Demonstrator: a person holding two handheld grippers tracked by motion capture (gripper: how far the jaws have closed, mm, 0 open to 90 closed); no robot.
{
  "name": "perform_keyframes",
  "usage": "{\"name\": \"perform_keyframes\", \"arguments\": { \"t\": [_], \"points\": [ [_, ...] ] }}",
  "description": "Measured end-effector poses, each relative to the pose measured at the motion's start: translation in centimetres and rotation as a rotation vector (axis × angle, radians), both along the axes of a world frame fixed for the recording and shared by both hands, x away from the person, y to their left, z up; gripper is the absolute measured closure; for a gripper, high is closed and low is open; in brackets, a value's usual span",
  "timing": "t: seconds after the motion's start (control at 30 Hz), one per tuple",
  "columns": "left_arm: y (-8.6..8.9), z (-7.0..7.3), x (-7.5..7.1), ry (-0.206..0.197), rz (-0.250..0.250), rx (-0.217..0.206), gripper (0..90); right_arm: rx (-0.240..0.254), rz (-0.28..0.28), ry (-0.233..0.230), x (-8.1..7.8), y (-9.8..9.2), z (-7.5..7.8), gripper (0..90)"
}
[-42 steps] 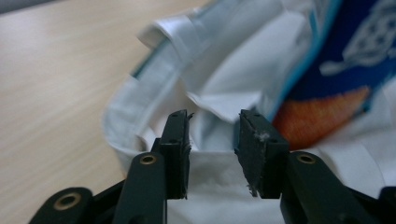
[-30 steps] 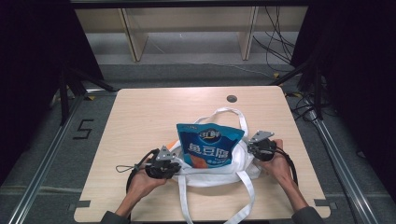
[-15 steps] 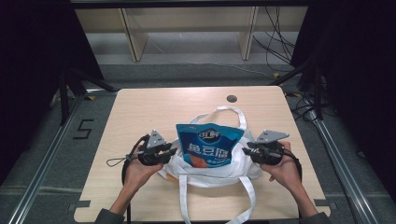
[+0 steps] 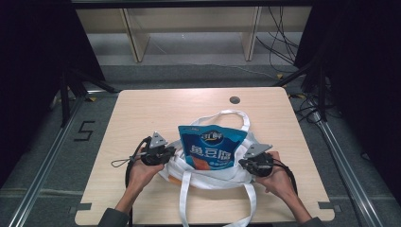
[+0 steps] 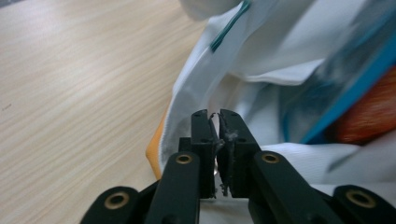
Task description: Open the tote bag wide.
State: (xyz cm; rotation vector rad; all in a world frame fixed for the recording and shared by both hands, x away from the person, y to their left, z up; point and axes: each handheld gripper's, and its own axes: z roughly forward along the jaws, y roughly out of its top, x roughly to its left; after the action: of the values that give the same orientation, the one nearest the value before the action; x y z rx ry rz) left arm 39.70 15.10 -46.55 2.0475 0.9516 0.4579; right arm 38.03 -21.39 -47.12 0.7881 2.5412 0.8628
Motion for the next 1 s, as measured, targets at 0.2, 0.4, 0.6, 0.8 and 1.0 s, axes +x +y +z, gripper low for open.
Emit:
{"name": "perform_keyframes", "arguments": {
  "t": [0.2, 0.4, 0.6, 0.8, 1.0],
  "points": [
    [1.6, 0.9, -2.6, 0.018, -0.02, -0.132, 88.6, 0.104, -0.007, -0.048, -1.8, -2.3, 2.7, 89.3],
    [1.5, -0.3, -3.7, 0.043, -0.05, -0.143, 88.6, 0.063, -0.035, 0.007, -2.6, -3.3, 1.4, 89.4],
    [0.6, -2.7, -3.1, 0.114, -0.056, -0.068, 89.0, 0.031, -0.045, 0.046, -2.0, -3.0, -0.7, 90.0],
    [0.2, -3.2, -2.6, 0.114, -0.054, -0.049, 89.3, -0.019, -0.053, 0.07, -1.8, -2.2, -1.6, 90.0],
    [-0.7, -3.9, -1.4, 0.11, -0.021, -0.044, 89.5, -0.014, -0.074, 0.064, -0.7, -2.4, -2.0, 90.0]
  ]
}}
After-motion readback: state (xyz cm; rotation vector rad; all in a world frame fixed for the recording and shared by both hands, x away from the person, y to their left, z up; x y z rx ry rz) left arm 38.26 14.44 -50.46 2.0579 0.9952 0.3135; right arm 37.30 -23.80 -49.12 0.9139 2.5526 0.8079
